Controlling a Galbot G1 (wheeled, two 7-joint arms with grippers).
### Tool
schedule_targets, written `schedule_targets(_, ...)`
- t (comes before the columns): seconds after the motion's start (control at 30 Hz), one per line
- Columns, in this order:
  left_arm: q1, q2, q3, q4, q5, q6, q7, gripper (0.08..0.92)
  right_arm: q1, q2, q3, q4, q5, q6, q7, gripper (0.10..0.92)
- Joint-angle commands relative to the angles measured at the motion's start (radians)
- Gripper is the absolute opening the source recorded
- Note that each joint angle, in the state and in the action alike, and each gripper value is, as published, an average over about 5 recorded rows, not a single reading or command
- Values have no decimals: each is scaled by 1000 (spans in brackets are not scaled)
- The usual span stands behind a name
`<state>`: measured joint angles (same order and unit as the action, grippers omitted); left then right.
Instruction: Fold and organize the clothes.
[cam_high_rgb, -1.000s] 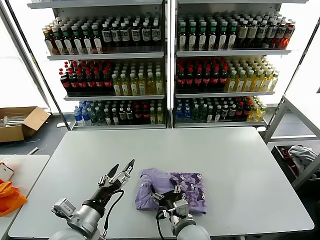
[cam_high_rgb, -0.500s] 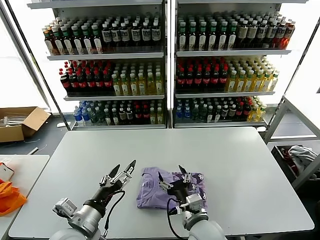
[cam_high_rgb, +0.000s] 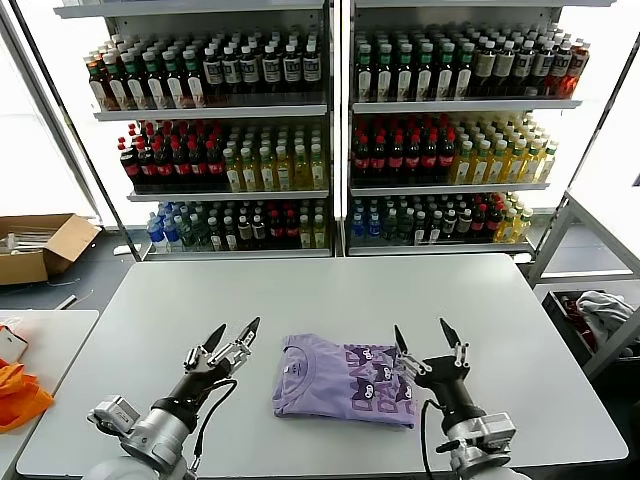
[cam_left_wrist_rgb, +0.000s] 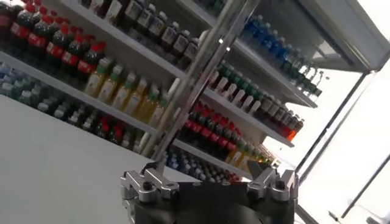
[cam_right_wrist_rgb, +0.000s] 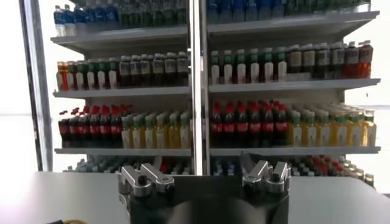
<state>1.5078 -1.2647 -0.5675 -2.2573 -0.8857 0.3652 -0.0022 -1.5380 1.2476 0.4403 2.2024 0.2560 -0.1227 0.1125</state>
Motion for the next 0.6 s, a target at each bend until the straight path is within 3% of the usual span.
schedule_targets(0.03,17,16,-55,-4,18,-4,13,822,-242,60,259,34,6,170,-85,823)
schedule_targets(0.4,43,10,-62,-25,65,-13,31,822,-262,89,250,20,-11,182,-77,823)
schedule_targets(0.6,57,11,-96,-17,93,-20,84,823,-255,92,264,9,-5,162,-52,823)
